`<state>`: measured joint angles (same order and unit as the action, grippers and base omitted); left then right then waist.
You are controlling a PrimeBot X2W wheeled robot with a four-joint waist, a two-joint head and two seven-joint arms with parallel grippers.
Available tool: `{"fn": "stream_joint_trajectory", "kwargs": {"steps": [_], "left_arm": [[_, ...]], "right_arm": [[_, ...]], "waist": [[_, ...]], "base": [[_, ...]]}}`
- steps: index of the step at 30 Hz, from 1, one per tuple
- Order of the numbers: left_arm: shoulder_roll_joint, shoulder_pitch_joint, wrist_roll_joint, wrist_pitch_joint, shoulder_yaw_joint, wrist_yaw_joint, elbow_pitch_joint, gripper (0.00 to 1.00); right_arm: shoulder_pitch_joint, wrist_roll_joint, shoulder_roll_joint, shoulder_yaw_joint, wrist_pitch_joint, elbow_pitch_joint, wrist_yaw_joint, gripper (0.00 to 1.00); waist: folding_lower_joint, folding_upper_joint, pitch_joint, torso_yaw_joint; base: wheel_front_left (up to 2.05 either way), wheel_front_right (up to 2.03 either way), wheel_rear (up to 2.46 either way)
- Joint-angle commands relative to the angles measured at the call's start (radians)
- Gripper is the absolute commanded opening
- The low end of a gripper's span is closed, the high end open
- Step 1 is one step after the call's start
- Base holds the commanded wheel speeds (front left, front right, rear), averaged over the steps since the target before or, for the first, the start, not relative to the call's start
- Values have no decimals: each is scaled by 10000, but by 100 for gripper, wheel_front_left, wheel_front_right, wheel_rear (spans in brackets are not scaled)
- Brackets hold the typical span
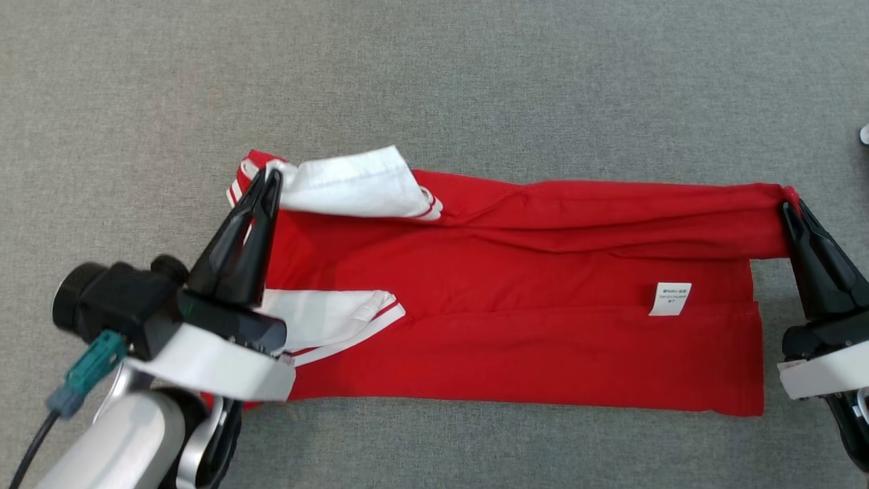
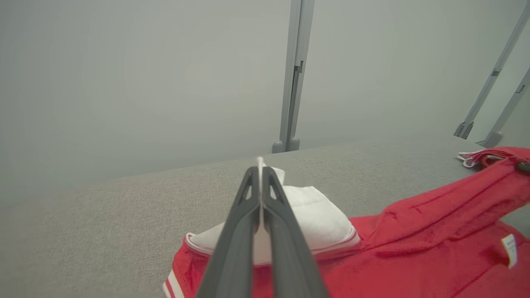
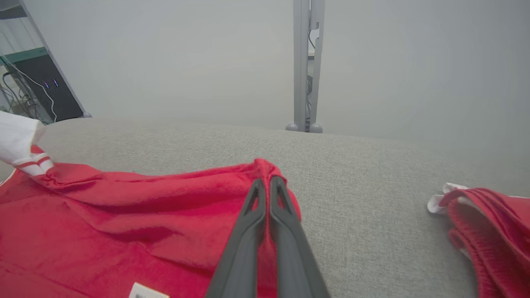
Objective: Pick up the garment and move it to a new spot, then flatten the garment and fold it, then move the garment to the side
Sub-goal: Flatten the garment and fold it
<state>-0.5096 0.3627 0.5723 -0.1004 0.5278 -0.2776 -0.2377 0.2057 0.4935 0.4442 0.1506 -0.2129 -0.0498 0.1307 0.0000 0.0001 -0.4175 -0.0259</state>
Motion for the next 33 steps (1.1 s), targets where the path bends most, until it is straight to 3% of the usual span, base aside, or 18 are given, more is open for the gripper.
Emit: {"fn": "stream_joint_trajectory", "kwargs": {"steps": [1, 10, 16, 20, 21, 22, 23, 24, 25, 33], "left_arm": [[-84, -257, -37, 9, -83, -177, -268, 0], [-235, -2181, 346, 192, -128, -1131, -1732, 0], [90, -3173, 1009, 119, -32, -1239, -1452, 0], [351, -3346, 1499, -28, -14, -910, -791, 0], [418, -3348, 1605, -81, -25, -820, -586, 0], [470, -3318, 1694, -156, -63, -749, -383, 0], [524, -3288, 1788, -208, -84, -650, -136, 30], [606, -3264, 1863, -279, -75, -567, 76, 95], [674, -3219, 1892, -419, -131, -502, 267, 100], [1294, -2912, 1447, -1550, -777, -276, 1425, 100]], "right_arm": [[-65, -142, 8, -22, -183, -40, 3, 0], [-706, -824, -432, -75, -521, -342, 3, 0], [-1263, -679, -667, -156, -528, -568, 3, 0], [-1518, -530, -802, -89, -521, -757, 3, 0], [-1573, -486, -831, -46, -521, -838, 3, 15], [-1635, -426, -867, 0, -519, -911, 3, 44], [-1668, -389, -905, 50, -521, -965, 3, 81], [-1689, -355, -959, 74, -521, -995, 3, 100], [-1734, -336, -1032, 101, -521, -1028, 3, 100], [-1897, -570, -1643, -167, -522, -615, 3, 100]], "waist": [[0, -1, 18, -6], [0, -1, 281, -129], [0, -1, 431, -211], [0, -1, 502, -284], [0, -1, 524, -291], [0, -1, 550, -298], [0, -1, 583, -302], [0, -1, 625, -301], [0, -1, 666, -286], [0, -1, 1072, -88]], "base": [[0, 0, 0], [0, 0, 0], [0, 0, 0], [0, 0, 0], [0, 0, 0], [0, 0, 0], [0, 0, 0], [0, 0, 0], [0, 0, 0], [0, 0, 0]]}}
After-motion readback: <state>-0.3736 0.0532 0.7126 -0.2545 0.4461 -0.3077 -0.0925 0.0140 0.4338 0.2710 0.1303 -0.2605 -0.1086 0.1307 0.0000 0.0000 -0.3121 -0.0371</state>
